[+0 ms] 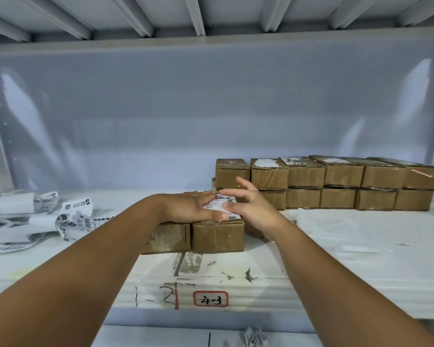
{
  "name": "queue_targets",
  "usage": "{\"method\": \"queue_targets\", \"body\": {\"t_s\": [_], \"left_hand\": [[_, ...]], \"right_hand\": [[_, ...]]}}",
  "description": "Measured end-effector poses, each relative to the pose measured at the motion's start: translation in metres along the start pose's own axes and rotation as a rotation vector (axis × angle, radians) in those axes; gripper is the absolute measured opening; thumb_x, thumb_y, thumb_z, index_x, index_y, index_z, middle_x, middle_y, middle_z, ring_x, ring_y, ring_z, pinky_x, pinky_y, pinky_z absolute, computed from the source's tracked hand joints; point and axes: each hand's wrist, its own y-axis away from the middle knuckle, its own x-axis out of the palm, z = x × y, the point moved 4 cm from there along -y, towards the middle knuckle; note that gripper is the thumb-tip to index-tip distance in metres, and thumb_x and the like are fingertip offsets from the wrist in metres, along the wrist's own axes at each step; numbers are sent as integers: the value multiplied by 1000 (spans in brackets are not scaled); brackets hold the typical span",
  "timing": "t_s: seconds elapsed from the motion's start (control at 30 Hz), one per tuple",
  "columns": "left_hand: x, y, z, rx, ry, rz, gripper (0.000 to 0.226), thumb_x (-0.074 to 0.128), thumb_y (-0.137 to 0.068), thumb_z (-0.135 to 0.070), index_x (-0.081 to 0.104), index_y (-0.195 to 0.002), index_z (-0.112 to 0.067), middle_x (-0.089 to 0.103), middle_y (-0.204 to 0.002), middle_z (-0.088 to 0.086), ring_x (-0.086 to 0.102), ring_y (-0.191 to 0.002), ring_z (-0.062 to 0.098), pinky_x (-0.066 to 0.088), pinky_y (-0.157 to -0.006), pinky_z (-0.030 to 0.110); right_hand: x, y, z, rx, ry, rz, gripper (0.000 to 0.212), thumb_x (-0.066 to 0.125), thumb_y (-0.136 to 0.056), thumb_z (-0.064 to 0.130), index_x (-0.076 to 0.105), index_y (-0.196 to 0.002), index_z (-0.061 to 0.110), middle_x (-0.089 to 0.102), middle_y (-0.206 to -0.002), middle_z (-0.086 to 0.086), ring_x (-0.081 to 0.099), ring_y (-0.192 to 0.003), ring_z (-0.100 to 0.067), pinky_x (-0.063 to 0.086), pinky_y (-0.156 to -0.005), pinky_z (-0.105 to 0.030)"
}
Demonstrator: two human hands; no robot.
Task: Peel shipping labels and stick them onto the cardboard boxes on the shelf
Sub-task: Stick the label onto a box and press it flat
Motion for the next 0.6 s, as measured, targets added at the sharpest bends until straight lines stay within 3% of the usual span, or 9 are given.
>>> {"method": "queue_targets", "body": {"t_s": [0.1, 0.27, 0.4, 0.47, 0.53, 0.6], "left_hand": [[0, 1, 0, -5, 20, 3, 83, 39, -86, -63, 6, -151, -24, 8, -158, -6, 9, -144, 10, 10, -107, 23], [1, -1, 6, 0, 9, 42, 103, 44, -73, -79, -2, -150, -28, -6, -158, -9, -3, -145, 9, 0, -115, 31], [1, 1, 10, 40, 79, 31, 133, 36, -38, -101, 5, -150, -36, -3, -156, -17, 0, -143, 4, 2, -116, 30], [3, 1, 13, 50, 150, 7, 111, 30, -58, -94, 9, -149, -36, 0, -156, -19, 2, -143, 2, 2, -114, 26], [4, 0, 13, 56, 211, -27, 73, 27, -86, -68, 13, -149, -34, 3, -155, -20, 4, -142, 0, 3, -111, 21], [5, -2, 16, 55, 252, -52, 56, 30, -97, -49, 17, -149, -31, 5, -155, -20, 6, -142, 0, 5, -109, 18]], "right_hand": [[2, 6, 3, 59, -45, 172, 47, 66, -87, 25, 54, -132, 24, 29, -150, 17, 33, -133, -6, 23, -115, -31], [-3, 10, 3, 96, 34, 349, 64, 65, -85, 35, 38, -143, 30, 18, -153, 22, 21, -139, -2, 14, -117, -28], [-5, 16, 2, 135, 26, 428, 84, 67, -77, 42, 23, -148, 37, 3, -153, 28, 13, -138, 0, 15, -110, -23], [-4, 19, 2, 133, -6, 405, 87, 66, -73, 46, 22, -148, 37, 1, -153, 28, 9, -142, -3, 16, -110, -24], [-3, 21, 3, 131, -25, 378, 88, 61, -69, 55, 25, -147, 37, 3, -154, 26, 9, -144, -6, 14, -115, -30], [-3, 23, 4, 120, -65, 326, 76, 53, -78, 57, 30, -147, 34, 7, -156, 22, 12, -143, -6, 12, -113, -29]]}}
